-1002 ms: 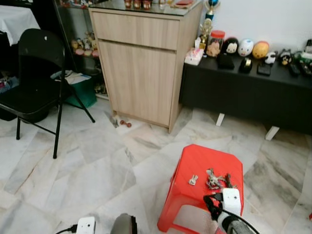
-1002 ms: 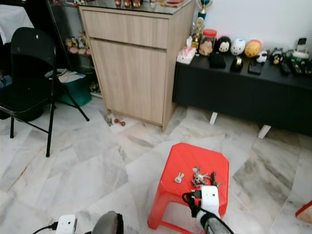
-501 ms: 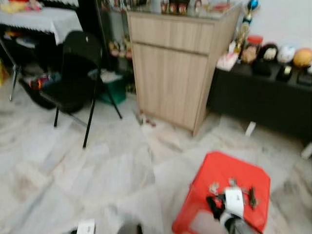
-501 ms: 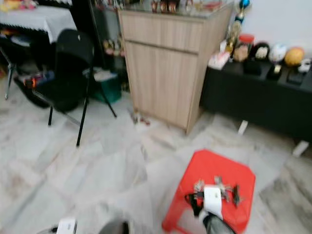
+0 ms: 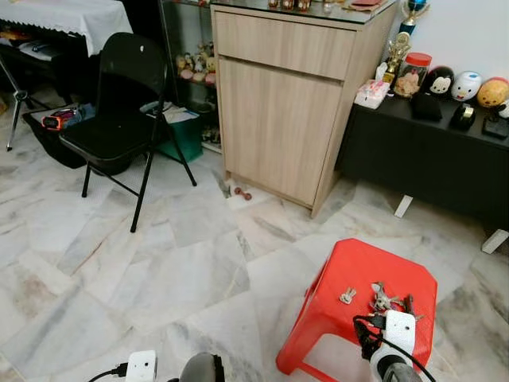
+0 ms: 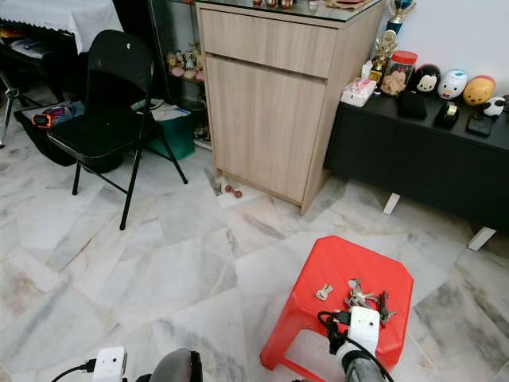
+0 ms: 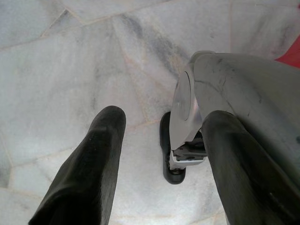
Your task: Hang keys on a hook
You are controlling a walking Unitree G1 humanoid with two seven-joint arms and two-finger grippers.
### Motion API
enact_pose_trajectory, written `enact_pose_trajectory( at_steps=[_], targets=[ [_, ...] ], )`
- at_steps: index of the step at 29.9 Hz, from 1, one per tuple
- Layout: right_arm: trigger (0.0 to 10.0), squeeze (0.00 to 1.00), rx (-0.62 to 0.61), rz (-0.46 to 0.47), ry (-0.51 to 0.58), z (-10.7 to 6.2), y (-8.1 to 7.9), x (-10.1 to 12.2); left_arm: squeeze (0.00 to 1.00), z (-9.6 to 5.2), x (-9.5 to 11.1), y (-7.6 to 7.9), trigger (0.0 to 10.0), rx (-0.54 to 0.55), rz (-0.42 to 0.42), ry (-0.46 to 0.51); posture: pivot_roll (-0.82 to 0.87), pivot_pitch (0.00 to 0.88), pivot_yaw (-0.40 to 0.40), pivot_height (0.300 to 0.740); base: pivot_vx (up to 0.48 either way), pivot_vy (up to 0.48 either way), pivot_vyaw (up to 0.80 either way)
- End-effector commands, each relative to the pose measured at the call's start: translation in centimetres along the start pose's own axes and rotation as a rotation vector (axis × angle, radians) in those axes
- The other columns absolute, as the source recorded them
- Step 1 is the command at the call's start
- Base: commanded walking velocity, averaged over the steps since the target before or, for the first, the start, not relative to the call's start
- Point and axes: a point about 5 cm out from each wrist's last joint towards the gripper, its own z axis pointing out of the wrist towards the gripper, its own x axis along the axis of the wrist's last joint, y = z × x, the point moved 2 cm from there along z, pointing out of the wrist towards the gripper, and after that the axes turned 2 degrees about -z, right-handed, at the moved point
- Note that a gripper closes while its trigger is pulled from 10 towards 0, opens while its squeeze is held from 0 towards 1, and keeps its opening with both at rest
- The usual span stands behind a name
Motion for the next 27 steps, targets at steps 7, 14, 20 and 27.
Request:
enact_pose_trajectory(
  at_steps=[7, 14, 20, 27],
  targets=[
    [10.0, 0.0, -0.036, 0.039, 0.051, 0.5, 0.4, 1.7, 0.0, 0.2, 0.5, 0.7, 10.0, -0.026, 0.001, 0.024, 0.02, 0.0, -0.057, 0.633, 0.0, 0.0, -0.49],
    [10.0, 0.0, -0.014, 0.026, 0.101, 0.8, -0.8, 2.6, 0.0, 0.3, 0.9, 1.0, 10.0, -0.033, 0.0, 0.039, 0.02, 0.0, -0.059, 0.633, 0.0, 0.0, -0.09],
    [10.0, 0.0, 0.009, 0.01, 0.13, 0.9, -1.9, 3.2, 0.0, 0.3, 1.1, 1.0, 10.0, -0.034, 0.003, 0.044, 0.02, 0.0, -0.058, 0.633, 0.0, 0.0, 0.0],
    [10.0, 0.0, 0.017, 0.002, 0.155, 0.9, -2.4, 3.6, 0.0, 0.3, 1.1, 0.8, 10.0, -0.025, -0.002, 0.047, 0.03, 0.0, -0.059, 0.633, 0.0, 0.0, 0.0]
  ],
)
